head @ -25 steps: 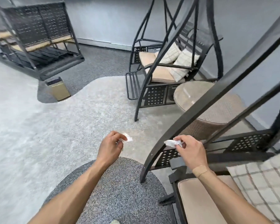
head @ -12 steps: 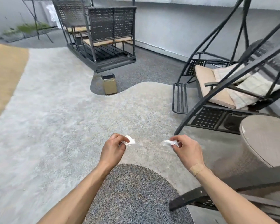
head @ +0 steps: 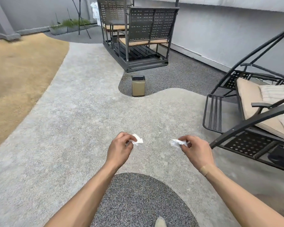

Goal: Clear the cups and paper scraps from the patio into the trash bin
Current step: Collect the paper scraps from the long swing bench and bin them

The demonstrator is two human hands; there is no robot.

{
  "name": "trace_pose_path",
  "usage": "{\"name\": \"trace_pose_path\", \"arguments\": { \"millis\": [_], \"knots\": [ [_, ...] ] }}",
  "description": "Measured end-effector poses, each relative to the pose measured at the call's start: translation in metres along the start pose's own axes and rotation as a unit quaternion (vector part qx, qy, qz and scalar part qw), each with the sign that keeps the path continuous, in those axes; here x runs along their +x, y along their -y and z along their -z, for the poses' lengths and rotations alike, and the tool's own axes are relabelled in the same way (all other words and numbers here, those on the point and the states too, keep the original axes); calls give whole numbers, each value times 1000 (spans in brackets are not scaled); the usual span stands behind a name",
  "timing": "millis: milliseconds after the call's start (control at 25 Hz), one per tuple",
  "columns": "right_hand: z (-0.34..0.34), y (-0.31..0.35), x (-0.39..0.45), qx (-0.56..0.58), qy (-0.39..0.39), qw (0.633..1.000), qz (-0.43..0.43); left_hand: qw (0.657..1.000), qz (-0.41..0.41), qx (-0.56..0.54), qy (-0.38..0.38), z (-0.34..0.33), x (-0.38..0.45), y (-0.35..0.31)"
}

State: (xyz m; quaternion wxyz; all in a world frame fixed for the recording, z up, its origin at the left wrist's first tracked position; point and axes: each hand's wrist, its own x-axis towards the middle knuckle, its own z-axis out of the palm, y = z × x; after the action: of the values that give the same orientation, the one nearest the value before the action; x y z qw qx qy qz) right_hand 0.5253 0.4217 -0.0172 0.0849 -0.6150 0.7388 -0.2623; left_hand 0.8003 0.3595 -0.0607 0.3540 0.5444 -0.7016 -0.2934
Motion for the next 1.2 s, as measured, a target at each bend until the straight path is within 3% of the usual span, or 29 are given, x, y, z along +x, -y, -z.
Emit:
{"name": "trace_pose_path", "arguments": {
  "millis": [720,1200],
  "knots": [
    [-63,-17,324,16,42,997,55,998,36,-8,-48,-50,291,27],
    [-180,45,542,9,42,999,24,1000,20,8,-9,-15,526,123]
  ]
}}
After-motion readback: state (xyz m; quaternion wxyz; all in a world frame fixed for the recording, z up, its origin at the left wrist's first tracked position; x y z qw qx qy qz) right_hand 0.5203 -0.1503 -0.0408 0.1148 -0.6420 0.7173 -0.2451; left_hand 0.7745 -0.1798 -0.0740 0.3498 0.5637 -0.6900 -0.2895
